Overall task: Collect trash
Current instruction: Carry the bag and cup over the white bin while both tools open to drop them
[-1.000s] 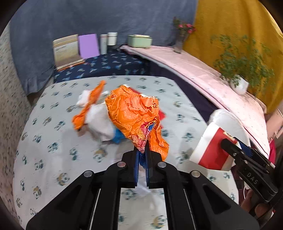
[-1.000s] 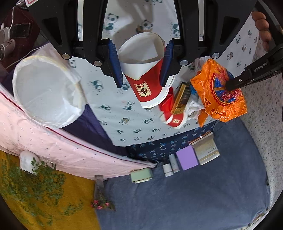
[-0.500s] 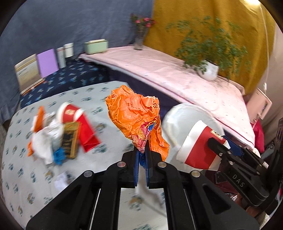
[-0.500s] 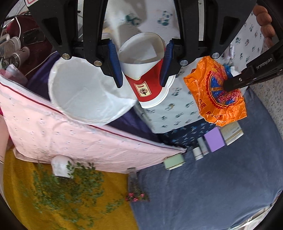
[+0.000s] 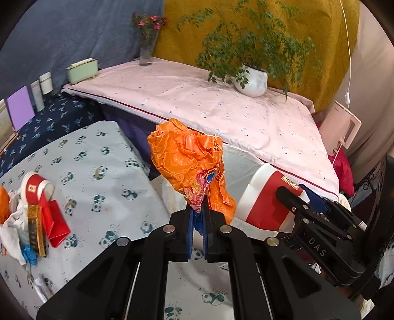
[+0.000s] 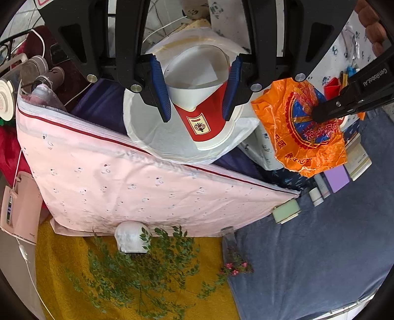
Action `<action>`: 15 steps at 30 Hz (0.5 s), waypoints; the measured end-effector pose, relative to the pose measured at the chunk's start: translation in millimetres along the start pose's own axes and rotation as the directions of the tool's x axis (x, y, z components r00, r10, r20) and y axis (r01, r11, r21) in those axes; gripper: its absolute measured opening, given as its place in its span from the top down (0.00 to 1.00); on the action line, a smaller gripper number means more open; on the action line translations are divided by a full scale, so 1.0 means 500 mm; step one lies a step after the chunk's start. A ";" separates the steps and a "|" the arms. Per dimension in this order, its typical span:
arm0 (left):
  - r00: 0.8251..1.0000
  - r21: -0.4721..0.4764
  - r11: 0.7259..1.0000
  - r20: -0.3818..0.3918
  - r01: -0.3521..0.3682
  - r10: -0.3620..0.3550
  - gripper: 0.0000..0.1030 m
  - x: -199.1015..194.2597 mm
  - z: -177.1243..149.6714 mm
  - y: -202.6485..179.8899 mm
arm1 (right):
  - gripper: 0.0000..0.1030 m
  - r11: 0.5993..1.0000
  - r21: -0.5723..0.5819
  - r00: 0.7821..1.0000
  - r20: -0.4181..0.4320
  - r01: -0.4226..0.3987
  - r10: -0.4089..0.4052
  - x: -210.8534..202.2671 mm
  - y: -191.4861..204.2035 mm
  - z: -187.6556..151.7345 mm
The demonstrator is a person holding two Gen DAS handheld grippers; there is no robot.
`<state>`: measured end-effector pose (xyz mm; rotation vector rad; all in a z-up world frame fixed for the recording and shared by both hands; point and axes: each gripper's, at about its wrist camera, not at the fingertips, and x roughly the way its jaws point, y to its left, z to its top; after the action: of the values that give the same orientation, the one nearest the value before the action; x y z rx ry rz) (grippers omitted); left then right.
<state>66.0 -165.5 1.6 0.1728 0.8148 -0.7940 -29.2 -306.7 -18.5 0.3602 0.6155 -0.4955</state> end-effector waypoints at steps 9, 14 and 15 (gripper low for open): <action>1.000 0.004 1.000 -0.020 0.011 -0.010 0.73 0.048 0.005 -0.017 | 0.59 0.999 0.020 1.000 -0.014 0.026 -0.025 0.029 -0.031 0.003; 1.000 0.005 1.000 -0.001 -0.015 0.015 0.55 0.043 0.002 -0.012 | 0.58 1.000 0.016 1.000 -0.010 0.025 -0.025 0.035 -0.024 0.005; 1.000 0.002 1.000 0.000 -0.020 0.020 0.52 0.042 0.002 -0.009 | 0.58 1.000 0.017 1.000 -0.013 0.025 -0.024 0.037 -0.022 0.004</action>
<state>72.2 -181.0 -11.7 0.1828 0.8111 -0.7762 -21.3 -322.8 -30.2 0.3726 0.6288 -0.5224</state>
